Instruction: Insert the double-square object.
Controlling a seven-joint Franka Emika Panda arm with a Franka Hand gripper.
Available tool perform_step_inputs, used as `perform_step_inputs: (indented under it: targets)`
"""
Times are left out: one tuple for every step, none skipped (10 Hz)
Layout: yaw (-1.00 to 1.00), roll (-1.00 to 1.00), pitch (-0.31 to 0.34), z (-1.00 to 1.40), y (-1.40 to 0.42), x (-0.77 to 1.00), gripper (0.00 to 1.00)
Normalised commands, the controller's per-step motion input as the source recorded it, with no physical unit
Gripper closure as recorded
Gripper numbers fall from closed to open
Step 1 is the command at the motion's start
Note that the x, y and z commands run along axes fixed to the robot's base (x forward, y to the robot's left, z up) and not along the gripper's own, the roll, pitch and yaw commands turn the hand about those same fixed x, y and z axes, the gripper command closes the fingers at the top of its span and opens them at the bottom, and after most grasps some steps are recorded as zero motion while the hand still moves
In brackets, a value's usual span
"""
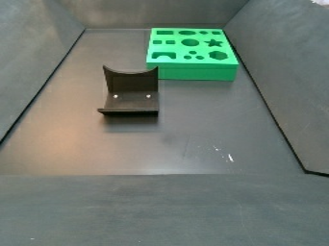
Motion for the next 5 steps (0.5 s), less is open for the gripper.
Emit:
perform_step_inputs:
  targets:
    - [0.00,0.00,0.000,0.00,0.01,-0.09,1.00]
    - [-0.81,0.00,0.000,0.00,0.00,-0.11,1.00]
    - [-1.00,0.00,0.000,0.00,0.00,0.00,1.00]
    - [-1.00,0.00,-0.044,-0.02,0.00,0.00,1.00]
    - [-1.00,0.00,-0.059,-0.11,0.00,0.00,1.00]
